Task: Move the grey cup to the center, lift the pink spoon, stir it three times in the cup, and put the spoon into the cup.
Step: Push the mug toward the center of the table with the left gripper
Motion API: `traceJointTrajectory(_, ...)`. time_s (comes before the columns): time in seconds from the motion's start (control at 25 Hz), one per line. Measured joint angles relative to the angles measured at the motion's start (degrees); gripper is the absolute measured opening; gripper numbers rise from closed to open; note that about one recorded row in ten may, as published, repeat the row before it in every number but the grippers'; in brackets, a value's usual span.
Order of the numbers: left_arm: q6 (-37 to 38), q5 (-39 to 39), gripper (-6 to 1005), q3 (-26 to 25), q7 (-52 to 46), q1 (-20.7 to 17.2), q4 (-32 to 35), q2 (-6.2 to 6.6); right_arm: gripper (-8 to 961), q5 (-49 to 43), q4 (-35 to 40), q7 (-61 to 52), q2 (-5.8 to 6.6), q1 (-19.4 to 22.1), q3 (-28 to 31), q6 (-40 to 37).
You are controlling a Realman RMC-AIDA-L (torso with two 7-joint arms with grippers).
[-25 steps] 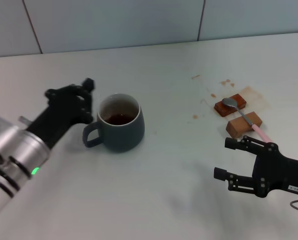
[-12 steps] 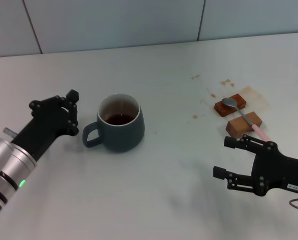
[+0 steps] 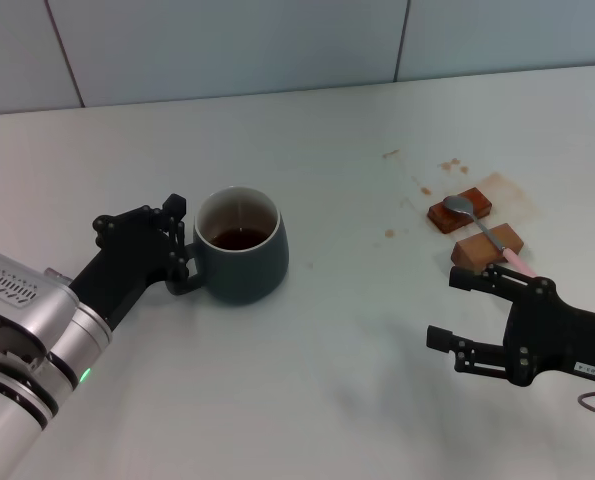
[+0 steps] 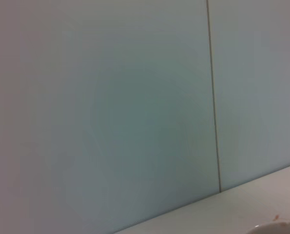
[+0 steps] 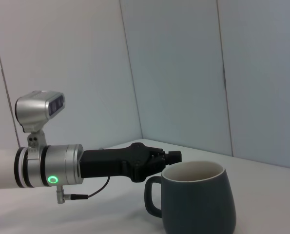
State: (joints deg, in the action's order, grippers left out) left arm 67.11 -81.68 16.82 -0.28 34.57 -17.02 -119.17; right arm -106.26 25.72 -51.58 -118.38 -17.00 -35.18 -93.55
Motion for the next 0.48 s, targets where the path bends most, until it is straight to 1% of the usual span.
traceJointTrajectory(0.28,-0.3,-0.02,-1,-0.04,0.32,0.26,-0.89,0.0,819,0.0,-0.2,0.0,0.15,-0.02,0.03,-0.07)
traceJointTrajectory(0.4,-0.6,-0.03,-1,-0.33,0.36,1.46,-2.3,0.0,819,0.0,-0.17,0.0,0.29,0.17,0.03,-0.08)
traceJointTrajectory(0.48,-0.6,-0.03,-1,-0.33,0.36,1.46,-2.3,0.0,819,0.0,-0.06,0.0,0.33,0.25,0.03,-0.09)
